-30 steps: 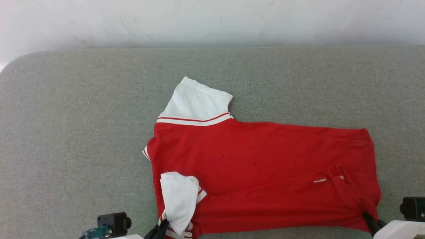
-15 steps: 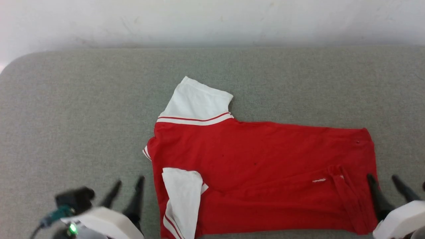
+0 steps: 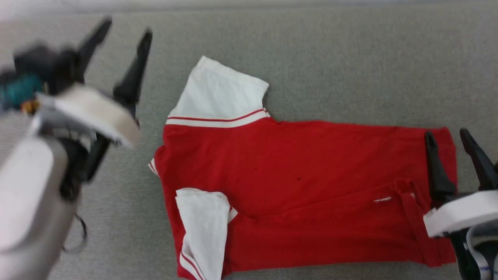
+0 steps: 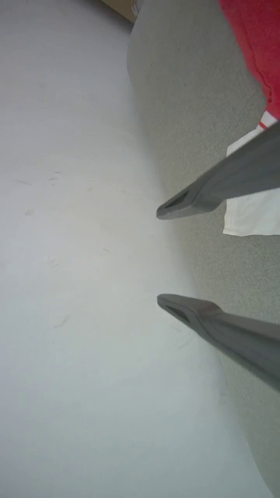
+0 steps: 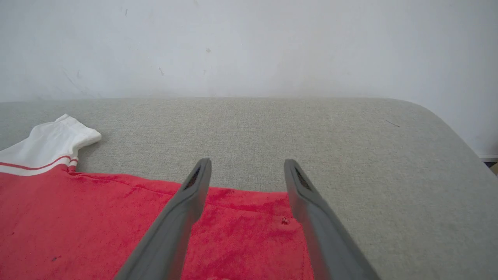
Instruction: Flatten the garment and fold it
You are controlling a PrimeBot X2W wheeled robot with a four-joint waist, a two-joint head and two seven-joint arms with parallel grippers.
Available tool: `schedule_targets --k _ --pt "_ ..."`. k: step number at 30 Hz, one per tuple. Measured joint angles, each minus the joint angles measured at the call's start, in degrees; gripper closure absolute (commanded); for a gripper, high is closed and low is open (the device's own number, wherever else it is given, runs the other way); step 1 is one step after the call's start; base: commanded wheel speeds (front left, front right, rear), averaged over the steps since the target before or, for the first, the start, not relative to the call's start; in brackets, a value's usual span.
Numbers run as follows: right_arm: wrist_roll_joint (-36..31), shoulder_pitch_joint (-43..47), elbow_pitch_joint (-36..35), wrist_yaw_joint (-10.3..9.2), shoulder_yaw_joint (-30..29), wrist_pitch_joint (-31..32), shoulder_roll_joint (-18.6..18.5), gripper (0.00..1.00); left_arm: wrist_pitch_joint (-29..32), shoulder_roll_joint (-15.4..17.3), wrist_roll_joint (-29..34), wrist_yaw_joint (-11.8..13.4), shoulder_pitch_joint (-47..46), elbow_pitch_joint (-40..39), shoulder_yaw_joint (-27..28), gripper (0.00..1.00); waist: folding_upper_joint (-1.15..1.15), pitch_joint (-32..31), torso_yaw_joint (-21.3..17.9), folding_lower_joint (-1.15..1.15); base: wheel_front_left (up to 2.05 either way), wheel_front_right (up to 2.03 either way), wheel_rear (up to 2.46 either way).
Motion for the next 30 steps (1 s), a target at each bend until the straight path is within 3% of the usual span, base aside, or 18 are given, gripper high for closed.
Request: schedule_targets --k 6,9,14,22,23,24,25,30 --pt "-0.45 -3.39 1.56 0.00 2.07 -1.71 0.01 0.00 8.73 0.34 -0.64 -7.38 -14.33 9.70 -4.17 0.00 0.00 5.37 -1.59 0.00 0.00 0.00 0.00" --pt "-0.36 -4.31 2.88 0.00 2.94 -2.23 0.02 0.00 14.85 0.77 -1.94 -9.62 -17.67 13.83 -7.04 0.00 0.00 7.67 -2.70 0.00 0.00 0.00 0.00" --pt "0.54 -5.08 4.58 0.00 3.41 -3.36 0.01 0.00 20.20 1.02 -5.24 -10.99 -20.41 18.12 -9.36 0.00 0.00 10.85 -4.79 -0.01 0.00 0.00 0.00" --pt "0.66 -5.50 5.38 0.00 3.39 -4.28 0.02 0.00 25.88 1.74 -9.25 -10.99 -21.21 23.83 -10.07 0.00 0.00 14.25 -8.05 -0.02 0.00 0.00 0.00" --pt "0.66 -5.53 5.42 0.00 3.39 -4.28 0.02 0.00 27.21 1.81 -10.24 -10.99 -21.64 24.14 -9.83 0.09 0.00 14.50 -8.36 -0.03 0.00 0.00 0.00" --pt "0.66 -5.55 5.47 0.00 3.36 -4.28 0.01 0.00 28.53 1.85 -11.59 -10.99 -22.07 24.28 -9.49 0.62 0.00 14.70 -8.63 -0.03 0.00 0.00 0.00" --pt "0.65 -5.59 5.54 0.00 3.27 -4.28 0.01 0.00 29.42 1.92 -12.69 -10.98 -22.28 24.21 -9.27 1.00 0.00 14.85 -8.84 -0.03 0.00 0.00 0.00" --pt "-0.48 -6.34 5.42 0.00 3.30 -4.05 0.00 0.00 28.73 1.25 -13.91 -10.99 -21.84 23.91 -9.50 1.00 0.00 14.08 -8.80 -0.02 0.00 0.00 0.00"
